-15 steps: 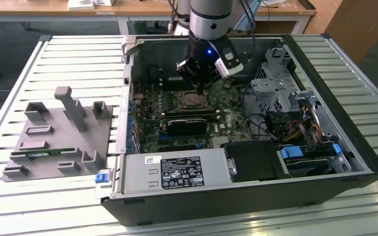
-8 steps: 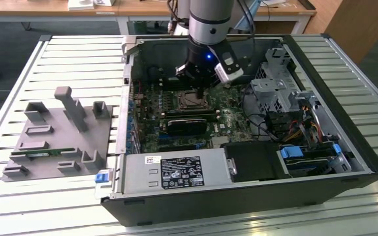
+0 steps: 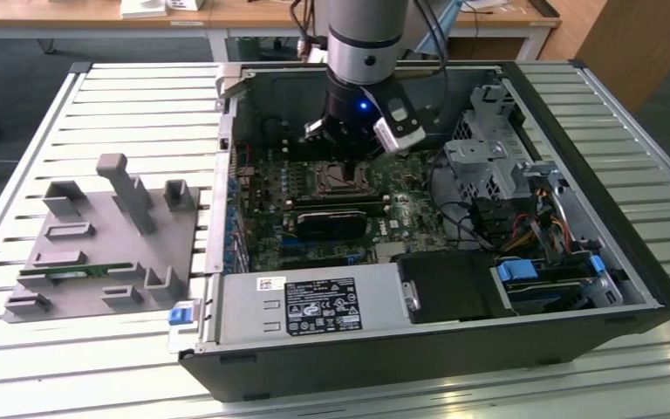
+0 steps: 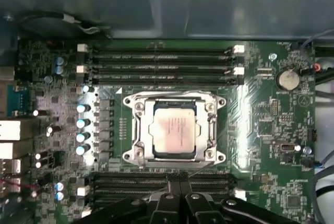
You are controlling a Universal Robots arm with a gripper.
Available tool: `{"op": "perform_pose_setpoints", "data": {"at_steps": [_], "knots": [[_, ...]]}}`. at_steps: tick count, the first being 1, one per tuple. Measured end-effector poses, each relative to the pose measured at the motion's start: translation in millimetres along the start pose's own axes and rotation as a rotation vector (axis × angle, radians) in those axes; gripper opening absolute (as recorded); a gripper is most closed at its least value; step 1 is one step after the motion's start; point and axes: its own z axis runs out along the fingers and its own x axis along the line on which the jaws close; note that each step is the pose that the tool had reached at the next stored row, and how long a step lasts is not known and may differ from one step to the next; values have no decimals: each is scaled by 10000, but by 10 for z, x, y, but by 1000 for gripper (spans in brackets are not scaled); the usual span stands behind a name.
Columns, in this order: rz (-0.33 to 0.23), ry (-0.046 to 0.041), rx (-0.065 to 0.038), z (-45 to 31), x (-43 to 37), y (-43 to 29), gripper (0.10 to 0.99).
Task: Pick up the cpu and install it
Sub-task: 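Install the second cpu locking lever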
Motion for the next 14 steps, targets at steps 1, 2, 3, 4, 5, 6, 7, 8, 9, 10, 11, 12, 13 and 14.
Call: {"op": "perform_pose_setpoints", "data": {"at_steps": [1, 2, 3, 4, 5, 6, 7, 8, 9, 10, 11, 12, 13, 14], "knots": [[-2, -1, -1, 2, 14, -9, 106], [-2, 0, -1, 4, 30, -16, 106], [-1, 0, -1, 6, 47, -22, 106], [-2, -1, -1, 8, 65, -28, 106], [-3, -1, -2, 11, 84, -31, 106], [-3, -1, -3, 17, 96, -31, 106], [-4, 2, -2, 25, 106, -32, 106], [-6, 7, 0, 36, 114, -33, 106], [-9, 10, -1, 53, 121, -34, 106], [-14, 13, 0, 70, 126, -34, 106], [-19, 14, -1, 88, 132, -35, 106], [-23, 14, -3, 107, 136, -35, 106], [-28, 14, -6, 124, 142, -35, 106], [-32, 15, -11, 140, 146, -36, 106]]}}
